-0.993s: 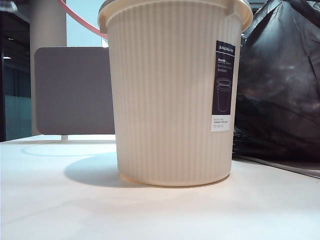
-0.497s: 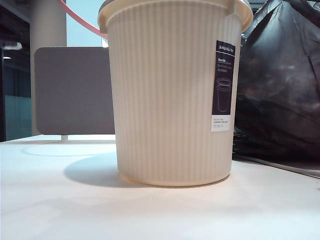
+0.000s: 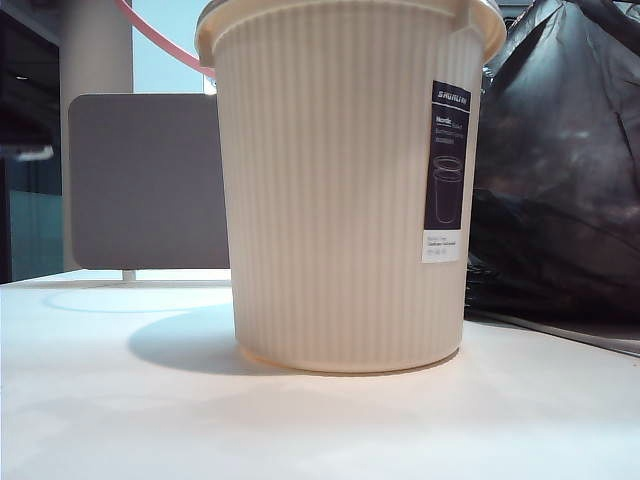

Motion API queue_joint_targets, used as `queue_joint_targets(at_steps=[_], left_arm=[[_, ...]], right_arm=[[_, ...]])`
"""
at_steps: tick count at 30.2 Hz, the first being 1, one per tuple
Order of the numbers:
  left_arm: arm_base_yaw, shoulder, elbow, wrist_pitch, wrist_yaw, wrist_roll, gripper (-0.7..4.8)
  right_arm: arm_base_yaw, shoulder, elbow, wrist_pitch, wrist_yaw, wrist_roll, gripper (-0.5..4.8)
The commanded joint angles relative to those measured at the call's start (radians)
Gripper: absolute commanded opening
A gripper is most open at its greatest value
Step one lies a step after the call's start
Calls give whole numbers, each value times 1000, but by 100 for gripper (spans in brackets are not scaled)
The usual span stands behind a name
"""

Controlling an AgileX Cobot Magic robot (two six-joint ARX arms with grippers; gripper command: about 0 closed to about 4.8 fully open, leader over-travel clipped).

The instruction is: Open the ring lid of the trash can, pull out the black garbage bag inside, and place it on the table.

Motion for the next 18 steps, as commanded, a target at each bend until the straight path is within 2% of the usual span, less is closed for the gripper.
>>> queue_joint_targets(at_steps=[1, 18], left_arm=[[0, -1, -14, 31, 2, -2, 48], [0, -1, -53, 16, 1, 9, 48]], right_arm=[[2, 0, -15, 26, 10, 0, -6], [2, 0, -111, 25, 16, -11, -6]])
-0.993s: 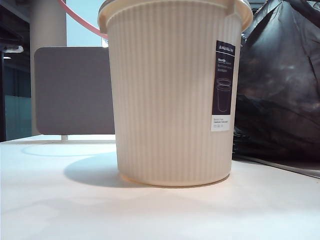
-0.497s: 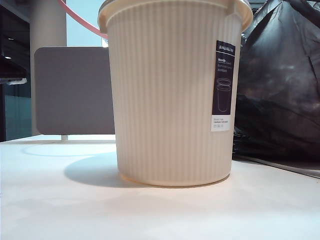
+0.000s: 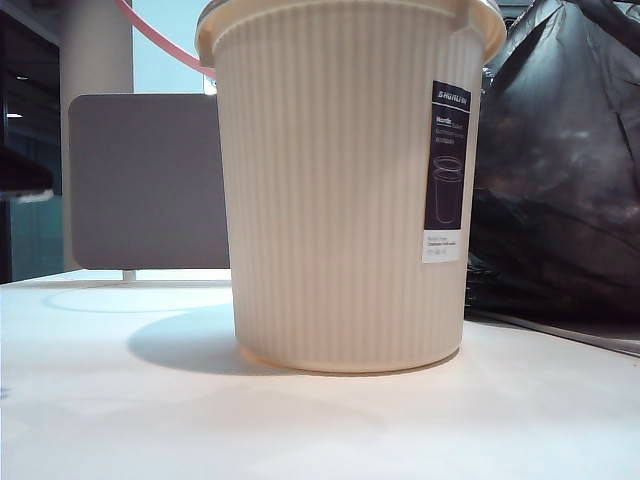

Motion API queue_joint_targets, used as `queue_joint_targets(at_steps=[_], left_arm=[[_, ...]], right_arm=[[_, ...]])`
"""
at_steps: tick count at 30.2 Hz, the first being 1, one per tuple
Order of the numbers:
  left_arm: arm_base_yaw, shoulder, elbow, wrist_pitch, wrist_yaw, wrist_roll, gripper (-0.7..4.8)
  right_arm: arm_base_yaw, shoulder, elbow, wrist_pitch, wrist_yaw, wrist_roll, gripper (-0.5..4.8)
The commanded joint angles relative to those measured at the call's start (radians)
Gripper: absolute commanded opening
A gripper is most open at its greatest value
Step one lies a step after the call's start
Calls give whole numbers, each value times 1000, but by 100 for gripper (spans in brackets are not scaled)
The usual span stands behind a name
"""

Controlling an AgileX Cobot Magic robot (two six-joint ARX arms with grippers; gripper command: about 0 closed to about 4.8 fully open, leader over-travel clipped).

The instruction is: Open the ring lid of the trash can, pull out the black garbage bag inside, and place it on the table.

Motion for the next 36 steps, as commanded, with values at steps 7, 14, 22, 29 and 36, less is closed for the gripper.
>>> queue_joint_targets(at_steps=[7, 14, 22, 29, 36], left_arm=[[0, 0, 1, -39, -1, 32, 48], [0, 0, 1, -108, -18, 22, 52], [0, 0, 1, -109, -18, 22, 52], [0, 0, 1, -109, -18, 22, 52], [43, -40, 1, -114, -3, 22, 52]], right_arm=[[2, 2, 1, -27, 23, -6, -6], [2, 2, 2, -21, 18, 13, -5], [2, 1, 2, -19, 19, 13, -5], [2, 2, 2, -19, 19, 13, -5], [2, 1, 2, -20, 19, 13, -5]])
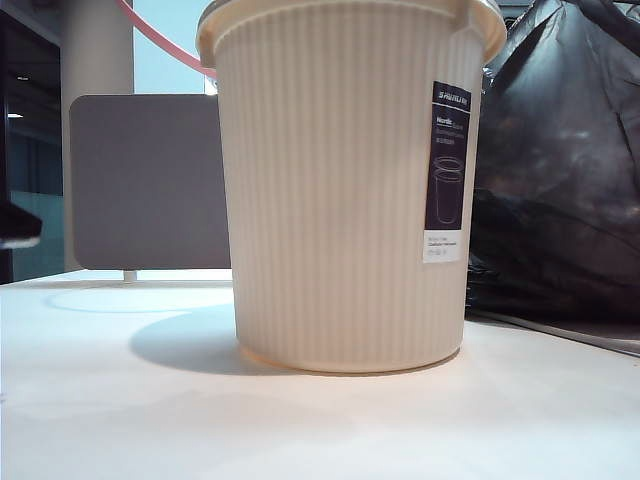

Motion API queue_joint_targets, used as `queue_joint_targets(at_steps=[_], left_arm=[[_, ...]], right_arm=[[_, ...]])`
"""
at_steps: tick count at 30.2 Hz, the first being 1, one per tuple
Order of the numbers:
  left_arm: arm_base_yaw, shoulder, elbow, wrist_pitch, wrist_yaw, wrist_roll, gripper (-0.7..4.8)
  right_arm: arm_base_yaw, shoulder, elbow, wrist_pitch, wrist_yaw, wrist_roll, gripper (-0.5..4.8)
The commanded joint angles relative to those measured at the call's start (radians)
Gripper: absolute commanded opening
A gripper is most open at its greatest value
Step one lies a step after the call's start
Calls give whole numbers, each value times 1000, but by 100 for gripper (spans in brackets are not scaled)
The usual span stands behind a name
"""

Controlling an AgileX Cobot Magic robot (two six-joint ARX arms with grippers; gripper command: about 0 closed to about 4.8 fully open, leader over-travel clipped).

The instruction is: Open the ring lid of the trash can, pull out the black garbage bag inside, and place it on the table.

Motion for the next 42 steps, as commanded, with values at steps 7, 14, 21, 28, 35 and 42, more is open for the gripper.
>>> queue_joint_targets(at_steps=[7, 14, 21, 28, 35, 42], left_arm=[[220, -100, 2, 2, 19, 0, 52], [375, -129, 3, 1, 19, 0, 52], [424, -129, 3, 0, 19, 0, 52], [424, -129, 3, 1, 19, 0, 52], [424, -129, 3, 1, 19, 0, 52], [424, -129, 3, 1, 19, 0, 52]], right_arm=[[2, 0, 2, 10, 0, 1, -5], [2, 0, 2, 10, 0, 0, -5], [2, 0, 2, 10, 0, 0, -5], [-19, -4, 2, 10, 2, 0, -5], [-17, -94, 2, 10, 0, 0, -5], [-19, -98, 4, 25, 0, 0, -5]])
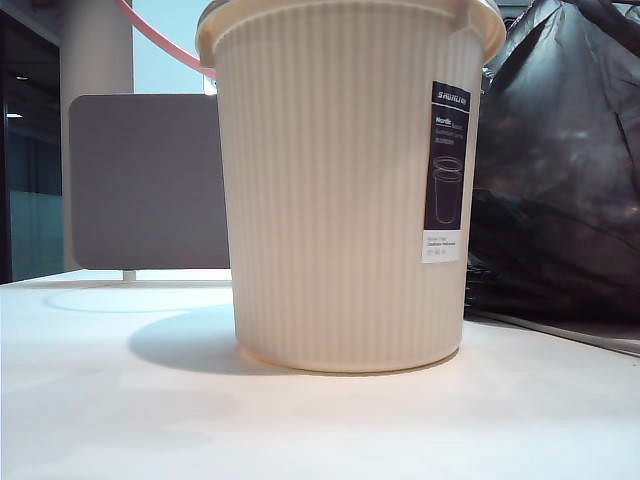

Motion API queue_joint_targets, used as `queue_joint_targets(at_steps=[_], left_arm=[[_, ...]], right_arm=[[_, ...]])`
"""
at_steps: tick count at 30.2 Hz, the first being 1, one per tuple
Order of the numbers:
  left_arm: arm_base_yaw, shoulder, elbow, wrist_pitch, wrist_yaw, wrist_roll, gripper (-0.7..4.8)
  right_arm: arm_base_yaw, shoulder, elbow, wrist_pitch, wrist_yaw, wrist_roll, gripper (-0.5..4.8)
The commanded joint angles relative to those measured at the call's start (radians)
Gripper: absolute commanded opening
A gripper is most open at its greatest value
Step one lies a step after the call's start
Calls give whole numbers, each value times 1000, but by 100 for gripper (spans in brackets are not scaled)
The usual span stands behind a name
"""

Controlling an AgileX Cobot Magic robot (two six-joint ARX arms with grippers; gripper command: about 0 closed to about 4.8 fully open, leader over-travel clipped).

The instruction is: Open the ring lid of the trash can, pull out the black garbage bag inside, and place it on the table.

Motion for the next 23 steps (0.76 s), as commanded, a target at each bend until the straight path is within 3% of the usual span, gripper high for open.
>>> queue_joint_targets(at_steps=[1, 12, 23], left_arm=[[0, 1, 3, 6, 5, 0, 52], [0, 1, 3, 6, 4, 0, 52], [0, 1, 3, 6, 4, 0, 52]], right_arm=[[-1, 0, 3, 14, 0, 0, -5], [-70, 0, 3, 15, 0, 0, -5], [-72, 0, 3, 15, 0, 0, -5]])
